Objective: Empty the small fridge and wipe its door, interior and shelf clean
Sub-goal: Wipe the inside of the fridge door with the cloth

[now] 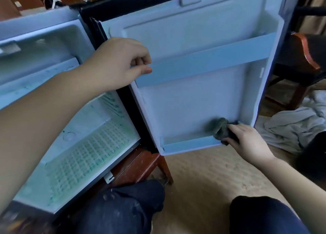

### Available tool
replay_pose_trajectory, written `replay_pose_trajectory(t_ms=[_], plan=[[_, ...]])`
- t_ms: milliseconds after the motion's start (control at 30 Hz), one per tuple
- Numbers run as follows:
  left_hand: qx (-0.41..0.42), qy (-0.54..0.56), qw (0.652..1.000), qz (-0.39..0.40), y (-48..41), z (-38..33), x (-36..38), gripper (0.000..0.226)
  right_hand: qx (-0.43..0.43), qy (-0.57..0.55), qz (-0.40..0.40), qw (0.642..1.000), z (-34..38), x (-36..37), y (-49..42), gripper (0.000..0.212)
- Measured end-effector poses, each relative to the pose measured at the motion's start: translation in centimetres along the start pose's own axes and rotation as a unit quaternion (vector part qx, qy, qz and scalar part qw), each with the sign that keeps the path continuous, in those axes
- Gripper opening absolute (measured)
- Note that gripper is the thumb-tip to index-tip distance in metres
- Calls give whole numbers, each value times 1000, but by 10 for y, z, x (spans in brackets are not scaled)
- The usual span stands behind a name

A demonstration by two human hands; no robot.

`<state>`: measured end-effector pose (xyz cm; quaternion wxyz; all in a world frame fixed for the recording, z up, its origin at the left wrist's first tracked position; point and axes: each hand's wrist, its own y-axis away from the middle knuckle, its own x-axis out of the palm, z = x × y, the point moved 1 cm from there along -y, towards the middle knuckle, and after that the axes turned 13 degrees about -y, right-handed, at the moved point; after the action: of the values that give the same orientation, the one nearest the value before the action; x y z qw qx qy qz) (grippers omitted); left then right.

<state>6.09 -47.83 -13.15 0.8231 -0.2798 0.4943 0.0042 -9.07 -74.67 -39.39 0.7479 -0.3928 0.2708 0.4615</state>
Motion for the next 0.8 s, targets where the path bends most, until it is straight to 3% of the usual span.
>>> replay_pose_trajectory(t_ms=[67, 167, 300, 400, 500, 567, 700, 800], plan=[[6, 8, 1000, -1, 2, 1, -3, 12, 41, -20, -22, 999, 21, 1, 8, 25], [-2, 3, 1000, 0, 5, 2, -3, 12, 100, -134, -69, 983, 78, 2, -3, 9], [-11, 16, 1000, 9, 9, 2, -3, 21, 52, -326, -106, 938, 192, 4, -46, 9], [-20, 38, 999, 13, 9, 1, -2, 15, 47, -432, -130, 891, 255, 26, -60, 12], [-35, 33, 999, 2, 8, 2, 3, 12, 6, -375, -212, 903, 268, 67, -52, 8], [-36, 36, 999, -13, 11, 3, 6, 13, 31, -336, -218, 916, 254, 92, -40, 11], [-38, 52, 997, -43, 17, 3, 10, 13, 117, -213, -95, 965, 214, 128, -9, 23], [-36, 72, 996, -41, 17, 4, 11, 13, 122, -78, -24, 989, 201, 120, -9, 29]])
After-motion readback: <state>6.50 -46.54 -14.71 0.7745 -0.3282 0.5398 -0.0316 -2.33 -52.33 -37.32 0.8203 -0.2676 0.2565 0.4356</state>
